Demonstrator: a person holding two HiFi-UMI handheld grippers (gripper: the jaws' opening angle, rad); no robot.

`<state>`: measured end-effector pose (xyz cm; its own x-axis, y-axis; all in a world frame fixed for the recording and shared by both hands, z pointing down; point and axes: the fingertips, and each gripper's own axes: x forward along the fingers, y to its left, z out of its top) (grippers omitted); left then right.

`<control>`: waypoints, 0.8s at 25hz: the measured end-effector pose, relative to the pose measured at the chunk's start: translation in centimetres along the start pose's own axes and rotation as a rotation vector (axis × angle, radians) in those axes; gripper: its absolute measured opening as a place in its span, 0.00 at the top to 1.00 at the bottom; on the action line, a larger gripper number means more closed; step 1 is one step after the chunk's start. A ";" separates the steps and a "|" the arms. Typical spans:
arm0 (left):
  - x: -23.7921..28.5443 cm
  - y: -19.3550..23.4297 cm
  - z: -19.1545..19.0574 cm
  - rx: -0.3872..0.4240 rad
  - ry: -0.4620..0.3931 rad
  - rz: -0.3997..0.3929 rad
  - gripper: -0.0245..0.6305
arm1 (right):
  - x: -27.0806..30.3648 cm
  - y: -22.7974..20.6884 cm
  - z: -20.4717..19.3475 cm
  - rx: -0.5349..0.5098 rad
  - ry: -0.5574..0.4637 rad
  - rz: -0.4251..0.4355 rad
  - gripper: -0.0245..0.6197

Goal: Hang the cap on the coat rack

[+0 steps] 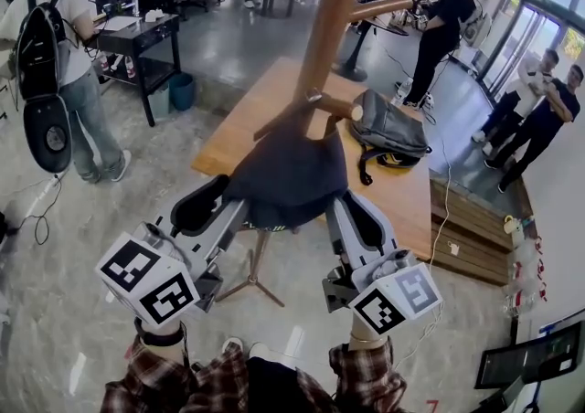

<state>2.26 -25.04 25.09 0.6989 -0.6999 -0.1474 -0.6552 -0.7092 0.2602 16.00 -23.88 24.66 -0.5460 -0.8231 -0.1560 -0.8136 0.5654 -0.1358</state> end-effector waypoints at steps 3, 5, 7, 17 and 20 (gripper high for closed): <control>-0.6 -0.2 0.0 0.014 0.014 -0.007 0.75 | -0.8 -0.1 0.2 -0.004 -0.002 -0.008 0.87; -1.4 -0.3 0.1 0.009 0.014 -0.004 0.75 | -1.4 -0.1 0.1 -0.003 0.003 -0.012 0.87; -2.2 -0.5 0.1 0.006 0.015 0.001 0.75 | -2.0 0.3 -0.1 -0.004 0.014 -0.010 0.87; -3.8 -5.0 -3.6 -0.004 0.077 -0.002 0.75 | -4.6 5.0 -3.5 -0.058 0.107 0.037 0.87; -3.7 -6.7 -5.6 0.007 0.101 -0.006 0.76 | -5.6 6.0 -4.8 -0.038 0.120 0.046 0.88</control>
<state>5.73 -17.22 29.24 0.7278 -0.6839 -0.0516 -0.6529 -0.7139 0.2530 13.20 -16.14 29.39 -0.6010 -0.7981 -0.0428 -0.7929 0.6021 -0.0937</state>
